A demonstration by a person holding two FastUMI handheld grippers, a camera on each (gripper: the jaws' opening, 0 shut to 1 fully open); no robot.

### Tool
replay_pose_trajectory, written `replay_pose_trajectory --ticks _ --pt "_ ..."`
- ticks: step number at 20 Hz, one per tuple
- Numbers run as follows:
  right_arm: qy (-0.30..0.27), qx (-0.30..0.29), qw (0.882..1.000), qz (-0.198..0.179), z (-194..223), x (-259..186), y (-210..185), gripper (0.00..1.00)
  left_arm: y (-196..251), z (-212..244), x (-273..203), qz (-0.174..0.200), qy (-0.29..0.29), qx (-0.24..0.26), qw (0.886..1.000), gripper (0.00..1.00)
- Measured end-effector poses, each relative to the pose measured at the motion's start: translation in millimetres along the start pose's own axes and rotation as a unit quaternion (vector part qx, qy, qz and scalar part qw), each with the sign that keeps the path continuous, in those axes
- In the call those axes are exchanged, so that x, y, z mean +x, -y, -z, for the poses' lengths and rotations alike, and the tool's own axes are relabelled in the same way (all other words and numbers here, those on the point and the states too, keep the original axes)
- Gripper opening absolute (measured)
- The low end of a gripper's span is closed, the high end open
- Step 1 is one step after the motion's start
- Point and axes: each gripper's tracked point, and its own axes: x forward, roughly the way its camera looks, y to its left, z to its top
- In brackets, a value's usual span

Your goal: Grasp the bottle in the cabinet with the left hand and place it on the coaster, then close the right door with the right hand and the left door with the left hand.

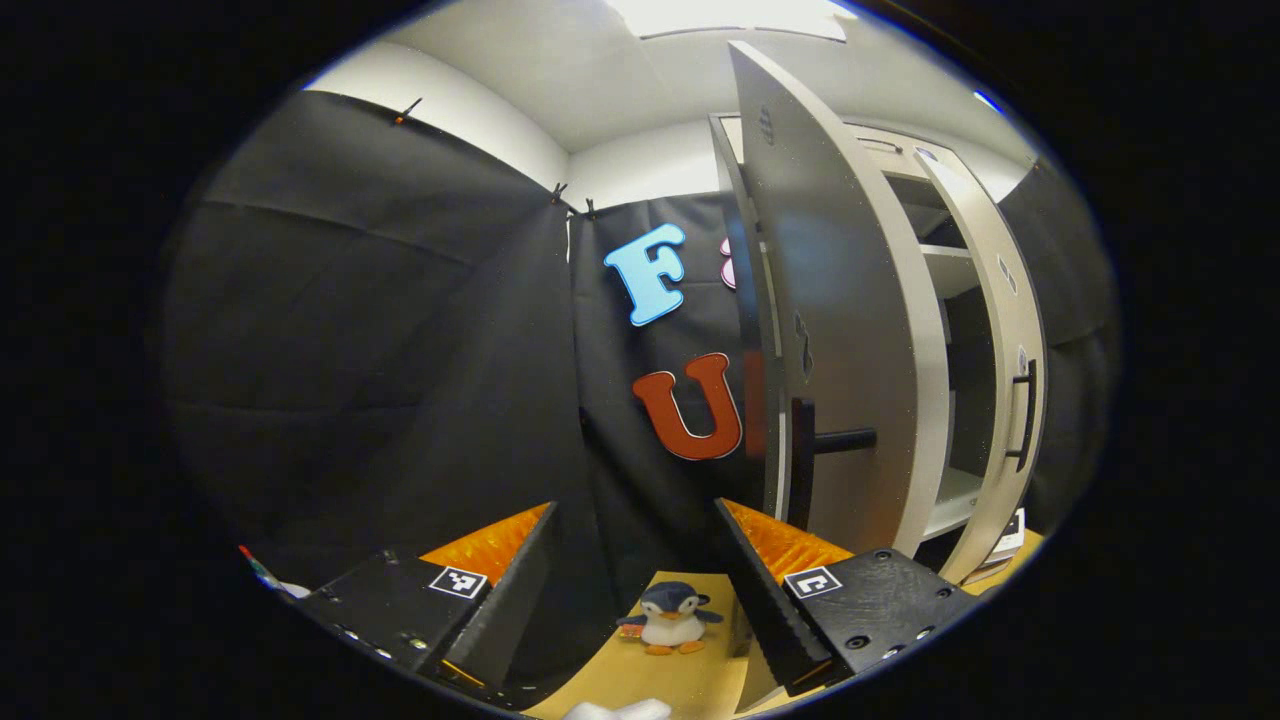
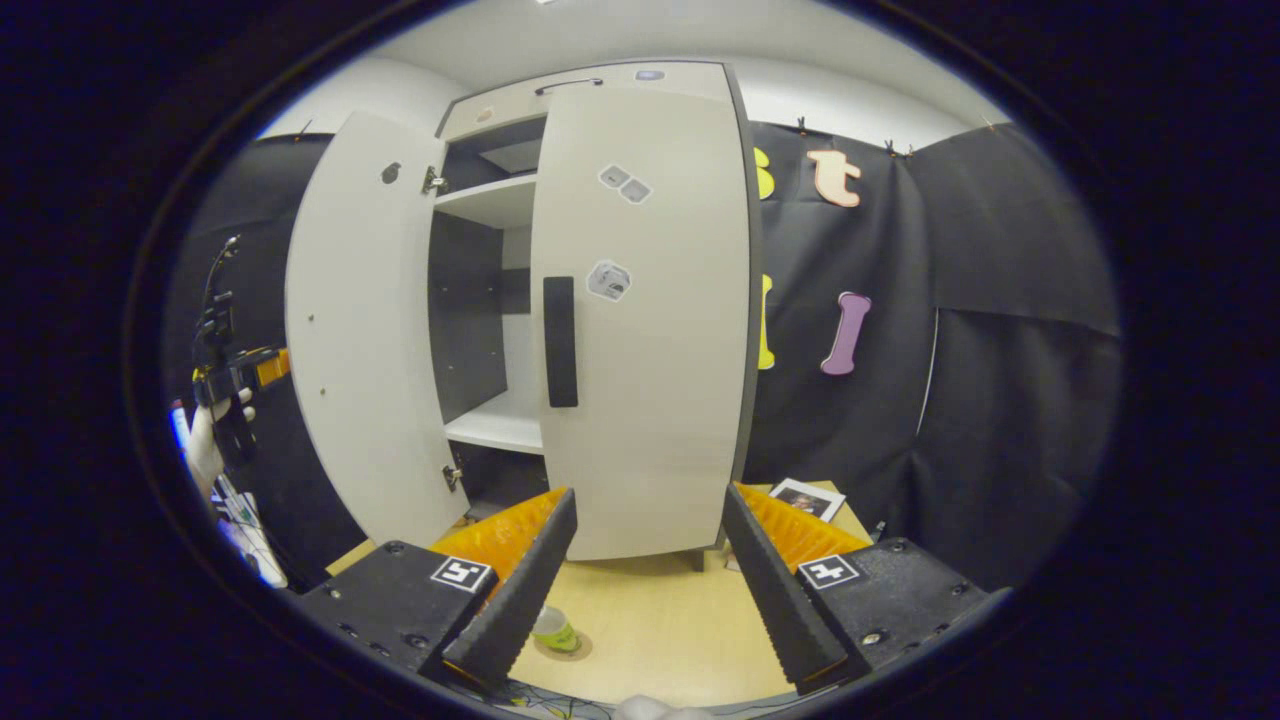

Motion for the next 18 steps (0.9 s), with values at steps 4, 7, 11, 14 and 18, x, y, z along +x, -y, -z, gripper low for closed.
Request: replay_pose_trajectory --ticks 4,7,11,14,18 --pt "0.004 0.000 1.000 -0.004 -1.6 1.6 6.1 0.97 9.6 -2.8 -2.4 0.002 -0.001 0.006 1.000 0.89" --pt "0.003 0.005 1.000 -0.013 -3.1 2.5 13.5 0.97 25.7 -2.7 -8.6 0.008 -0.007 0.005 1.000 0.87" --pt "0.010 0.004 1.000 -0.016 -10.1 3.3 29.5 0.97 60.3 -8.4 -15.2 0.031 -0.002 0.004 1.000 0.88" --pt "0.011 0.008 1.000 -0.019 -12.9 0.9 39.7 0.97 88.7 -9.5 -17.0 0.050 -0.010 -0.013 0.999 0.88" --pt "0.009 0.007 1.000 -0.023 -16.8 0.5 51.8 0.96 128.2 -11.1 -16.3 0.067 -0.012 -0.012 0.998 0.88"
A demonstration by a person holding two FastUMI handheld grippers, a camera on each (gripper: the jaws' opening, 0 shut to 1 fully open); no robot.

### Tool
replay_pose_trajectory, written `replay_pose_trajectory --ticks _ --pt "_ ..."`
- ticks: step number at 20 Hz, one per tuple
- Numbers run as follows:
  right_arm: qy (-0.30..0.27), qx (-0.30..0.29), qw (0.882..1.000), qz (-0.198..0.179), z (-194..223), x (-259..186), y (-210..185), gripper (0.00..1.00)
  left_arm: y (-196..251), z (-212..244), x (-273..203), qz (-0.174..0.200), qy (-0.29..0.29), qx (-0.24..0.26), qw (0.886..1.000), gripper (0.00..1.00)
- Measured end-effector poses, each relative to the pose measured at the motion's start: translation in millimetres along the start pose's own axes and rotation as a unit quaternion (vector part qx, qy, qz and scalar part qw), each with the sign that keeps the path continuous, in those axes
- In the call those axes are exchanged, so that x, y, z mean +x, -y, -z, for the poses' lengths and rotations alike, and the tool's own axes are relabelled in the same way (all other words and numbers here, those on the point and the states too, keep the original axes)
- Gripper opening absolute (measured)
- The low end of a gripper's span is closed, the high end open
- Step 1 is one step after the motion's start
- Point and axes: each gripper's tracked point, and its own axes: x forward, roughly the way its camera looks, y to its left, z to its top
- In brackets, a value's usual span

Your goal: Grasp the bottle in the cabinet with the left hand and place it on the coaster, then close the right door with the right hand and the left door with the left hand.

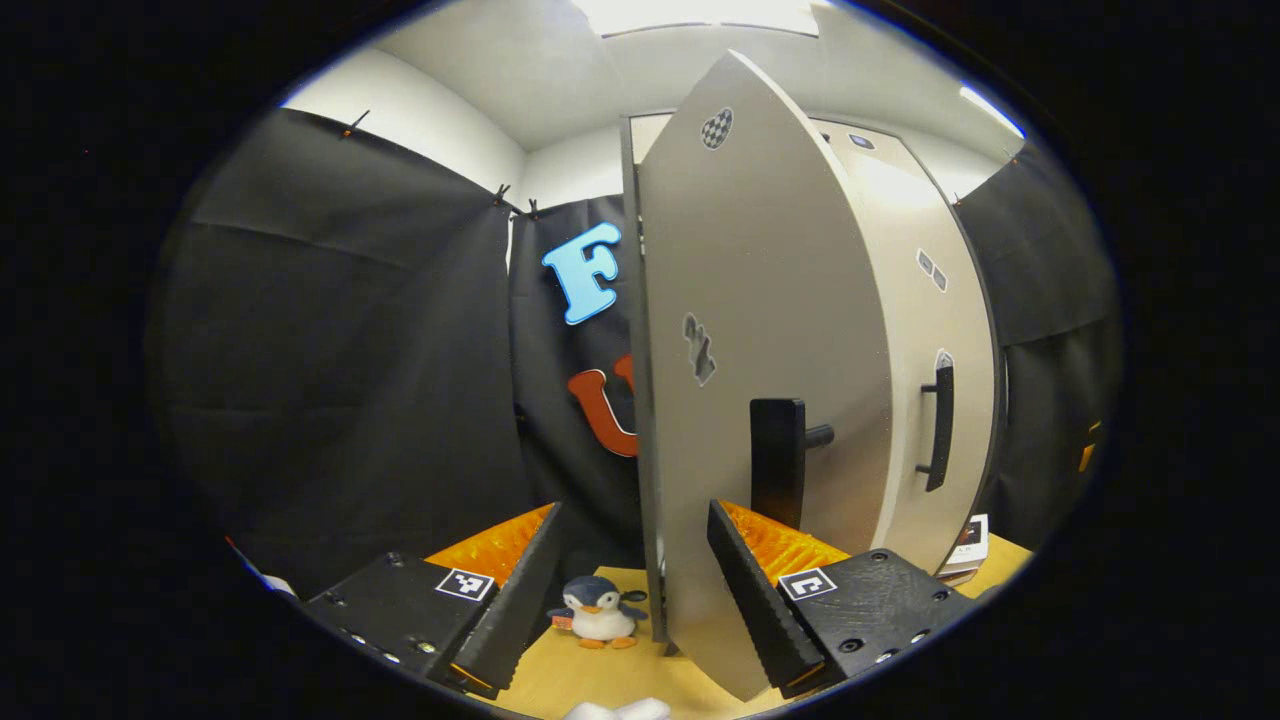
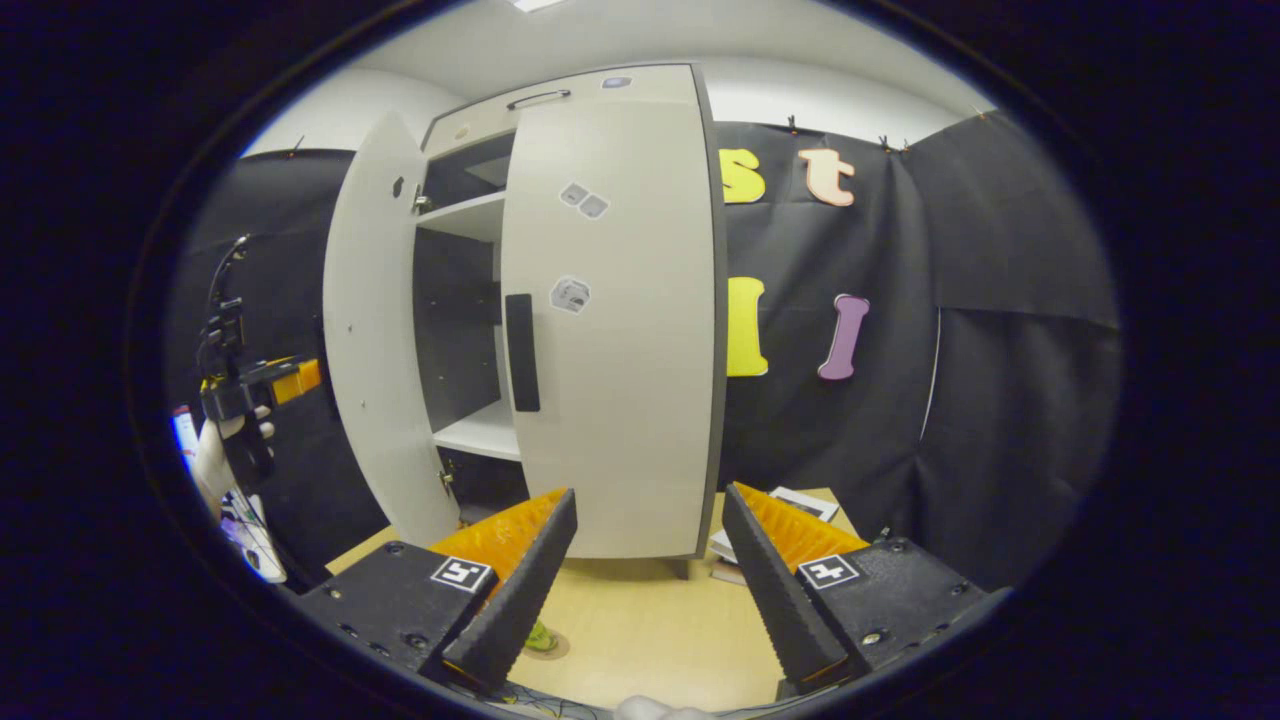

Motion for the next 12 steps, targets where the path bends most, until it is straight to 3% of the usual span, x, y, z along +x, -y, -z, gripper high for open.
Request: replay_pose_trajectory --ticks 4,12 --pt "0.004 -0.001 1.000 -0.001 -4.8 -0.5 7.0 0.97 24.1 5.9 4.7 0.007 -0.013 -0.005 1.000 0.96" --pt "0.011 0.001 1.000 -0.010 -9.6 -0.9 -0.9 0.96 43.0 3.3 -22.7 0.015 -0.016 0.003 1.000 0.96"
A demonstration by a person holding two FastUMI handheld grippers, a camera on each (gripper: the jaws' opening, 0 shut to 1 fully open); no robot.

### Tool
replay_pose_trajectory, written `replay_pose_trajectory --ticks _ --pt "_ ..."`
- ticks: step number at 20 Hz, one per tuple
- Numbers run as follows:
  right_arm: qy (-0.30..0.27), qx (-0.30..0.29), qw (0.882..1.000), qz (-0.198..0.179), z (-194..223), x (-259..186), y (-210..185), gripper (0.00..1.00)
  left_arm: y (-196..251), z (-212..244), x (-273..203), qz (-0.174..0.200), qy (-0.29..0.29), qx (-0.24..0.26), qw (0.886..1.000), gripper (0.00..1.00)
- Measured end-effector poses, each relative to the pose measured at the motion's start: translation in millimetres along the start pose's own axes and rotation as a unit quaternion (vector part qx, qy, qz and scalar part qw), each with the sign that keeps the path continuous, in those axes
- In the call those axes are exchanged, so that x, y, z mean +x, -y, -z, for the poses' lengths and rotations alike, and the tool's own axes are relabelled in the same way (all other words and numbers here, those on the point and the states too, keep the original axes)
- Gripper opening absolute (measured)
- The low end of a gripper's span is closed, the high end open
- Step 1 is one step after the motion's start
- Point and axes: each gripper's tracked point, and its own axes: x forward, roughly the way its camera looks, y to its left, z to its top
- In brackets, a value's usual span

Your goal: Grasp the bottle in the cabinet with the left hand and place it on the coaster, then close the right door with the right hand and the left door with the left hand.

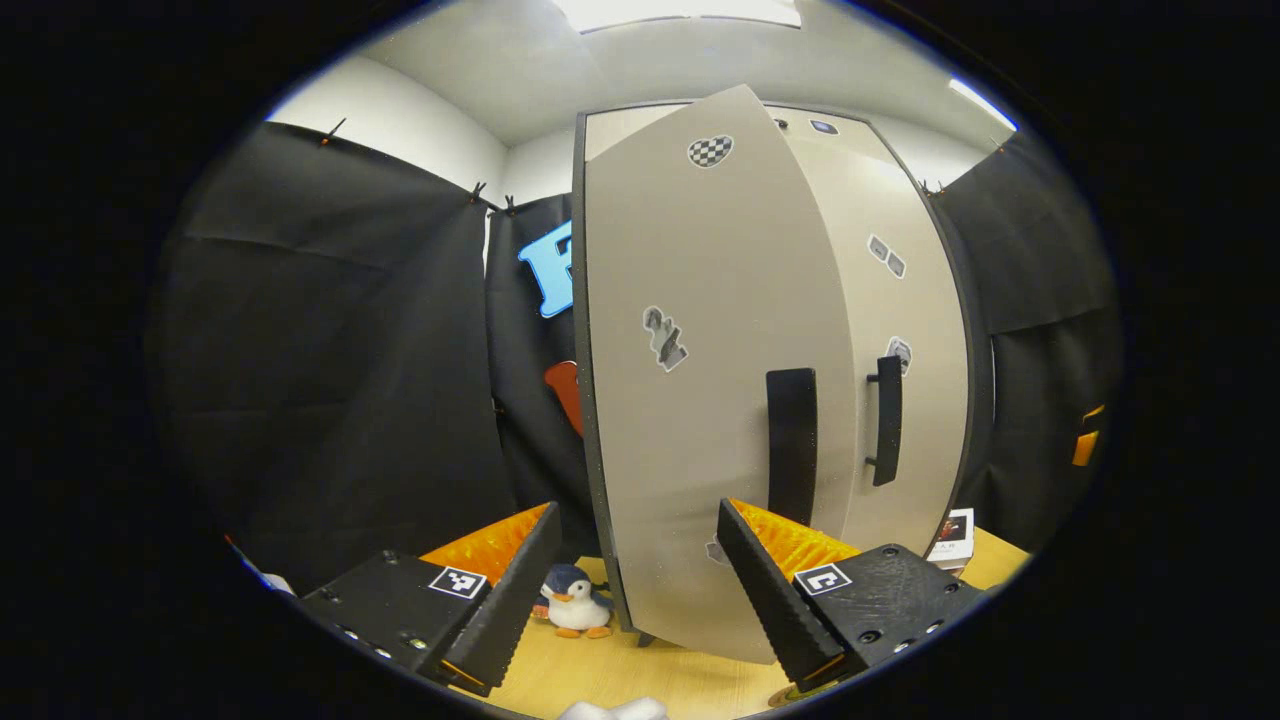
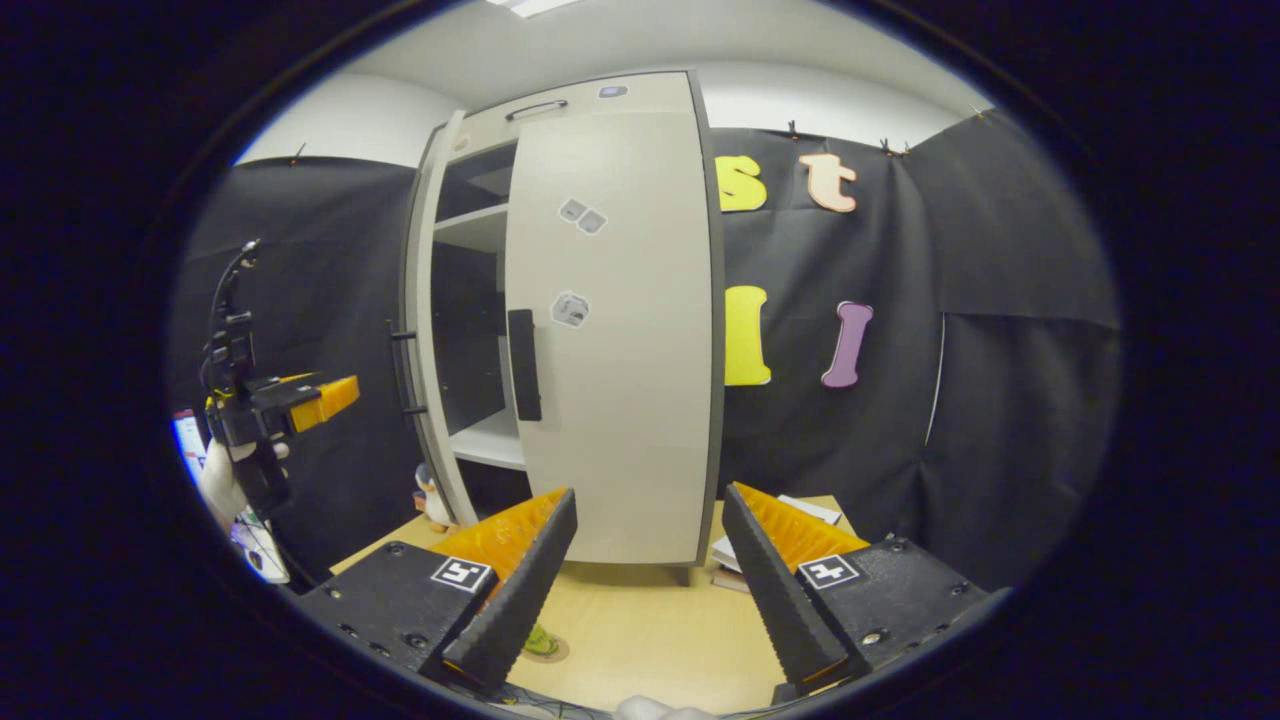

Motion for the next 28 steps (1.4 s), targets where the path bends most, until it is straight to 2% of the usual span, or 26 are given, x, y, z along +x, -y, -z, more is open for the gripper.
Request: replay_pose_trajectory --ticks 8,17,23,25,28 --pt "0.003 0.001 1.000 -0.007 -1.3 1.7 -18.8 0.97 0.3 2.9 -17.0 0.006 -0.018 -0.012 1.000 0.96" --pt "0.016 0.009 1.000 0.006 -5.6 2.9 -21.9 0.97 8.5 -1.3 -44.8 0.018 -0.020 -0.027 0.999 0.96" --pt "0.024 0.012 0.999 0.027 -3.7 7.4 -25.4 0.97 8.5 21.4 -71.3 0.005 -0.038 -0.022 0.999 0.96" --pt "0.027 0.012 0.999 0.034 -2.6 7.2 -26.4 0.97 2.9 28.2 -80.5 -0.011 -0.037 -0.019 0.999 0.96" --pt "0.021 0.008 0.999 0.039 6.9 8.7 -30.6 0.94 9.8 41.5 -88.9 -0.005 -0.044 -0.022 0.999 0.96"
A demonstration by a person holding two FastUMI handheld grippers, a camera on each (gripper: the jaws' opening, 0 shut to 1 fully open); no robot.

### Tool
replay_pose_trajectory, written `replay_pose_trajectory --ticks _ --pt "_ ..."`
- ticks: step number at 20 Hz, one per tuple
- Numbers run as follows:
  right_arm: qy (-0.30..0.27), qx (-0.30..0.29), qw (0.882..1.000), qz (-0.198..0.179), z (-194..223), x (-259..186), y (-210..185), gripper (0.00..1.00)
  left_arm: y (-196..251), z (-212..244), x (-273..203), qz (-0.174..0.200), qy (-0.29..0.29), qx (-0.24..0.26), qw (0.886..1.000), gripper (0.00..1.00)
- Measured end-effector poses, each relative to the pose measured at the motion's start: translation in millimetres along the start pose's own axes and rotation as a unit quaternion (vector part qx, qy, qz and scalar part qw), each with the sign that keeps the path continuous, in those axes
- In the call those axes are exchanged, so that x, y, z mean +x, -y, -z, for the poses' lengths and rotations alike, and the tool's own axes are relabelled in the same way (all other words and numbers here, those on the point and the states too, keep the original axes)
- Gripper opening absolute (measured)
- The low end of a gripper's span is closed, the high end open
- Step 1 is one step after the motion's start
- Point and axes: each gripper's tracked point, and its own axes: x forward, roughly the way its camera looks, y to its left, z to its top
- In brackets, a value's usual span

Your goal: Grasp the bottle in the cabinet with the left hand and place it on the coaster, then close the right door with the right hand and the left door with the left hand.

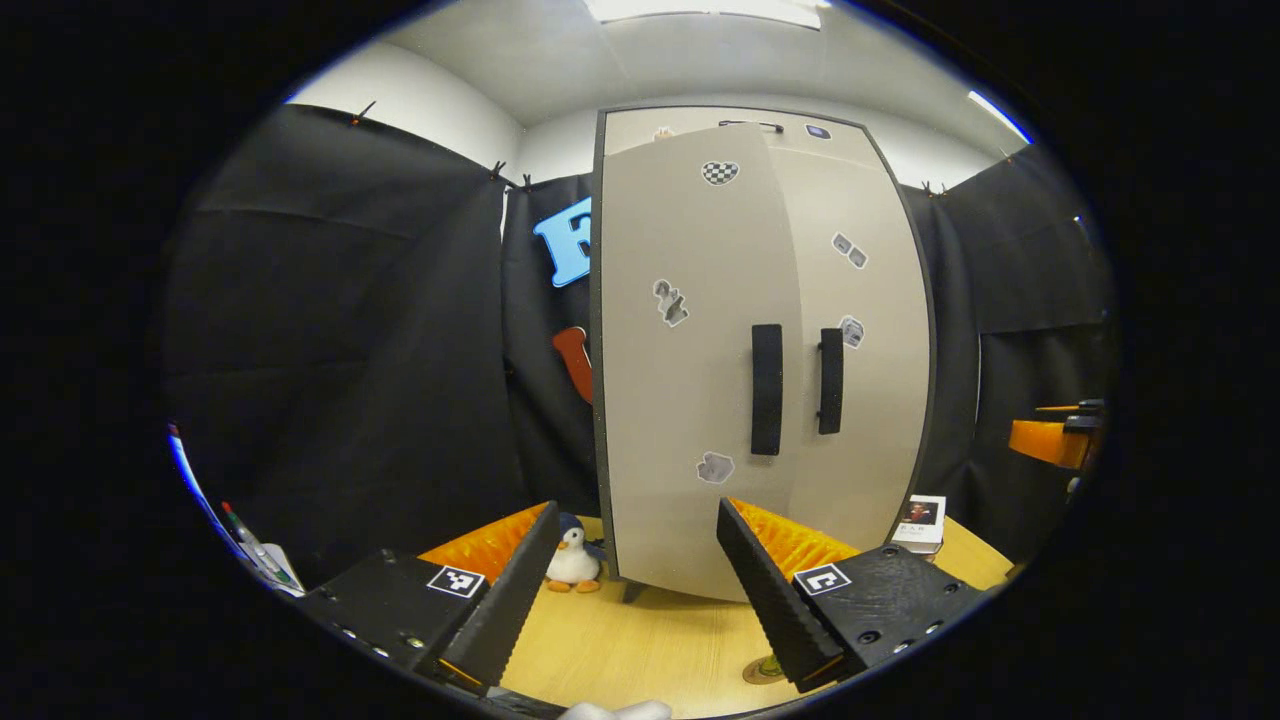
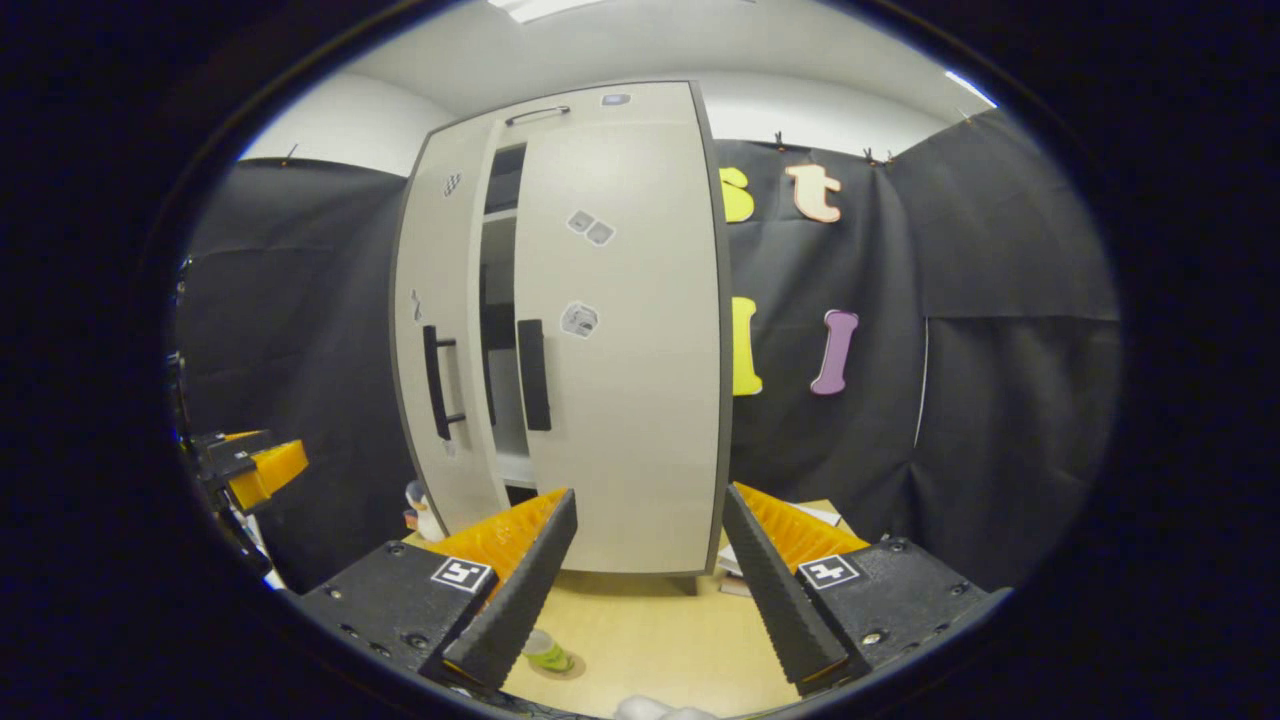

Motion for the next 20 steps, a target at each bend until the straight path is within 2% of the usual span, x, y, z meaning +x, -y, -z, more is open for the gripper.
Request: replay_pose_trajectory --ticks 2,20 --pt "-0.003 -0.005 1.000 0.000 3.8 1.1 -3.9 0.97 1.2 4.0 -0.3 0.005 -0.003 0.006 1.000 0.96" --pt "0.005 -0.014 1.000 0.022 4.1 -7.9 -16.9 0.97 9.5 3.3 12.7 0.048 0.000 0.004 0.999 0.96"
